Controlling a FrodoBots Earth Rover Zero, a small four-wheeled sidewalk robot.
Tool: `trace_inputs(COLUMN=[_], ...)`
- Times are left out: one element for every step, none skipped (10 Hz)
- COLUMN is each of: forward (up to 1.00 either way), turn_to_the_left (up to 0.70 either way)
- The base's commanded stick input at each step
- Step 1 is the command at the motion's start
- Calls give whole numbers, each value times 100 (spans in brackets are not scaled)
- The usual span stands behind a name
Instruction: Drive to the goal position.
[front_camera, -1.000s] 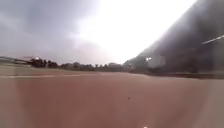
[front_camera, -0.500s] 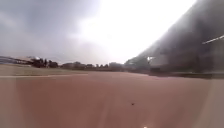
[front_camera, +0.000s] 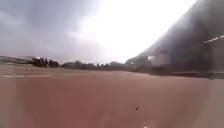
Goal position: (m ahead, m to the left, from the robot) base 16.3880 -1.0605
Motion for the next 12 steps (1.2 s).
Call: trace_inputs(forward=[70,70,70,70,70,70,70,70,70,70,70,70], turn_to_the_left=[0,0,0,0,0,0,0,0,0,0,0,0])
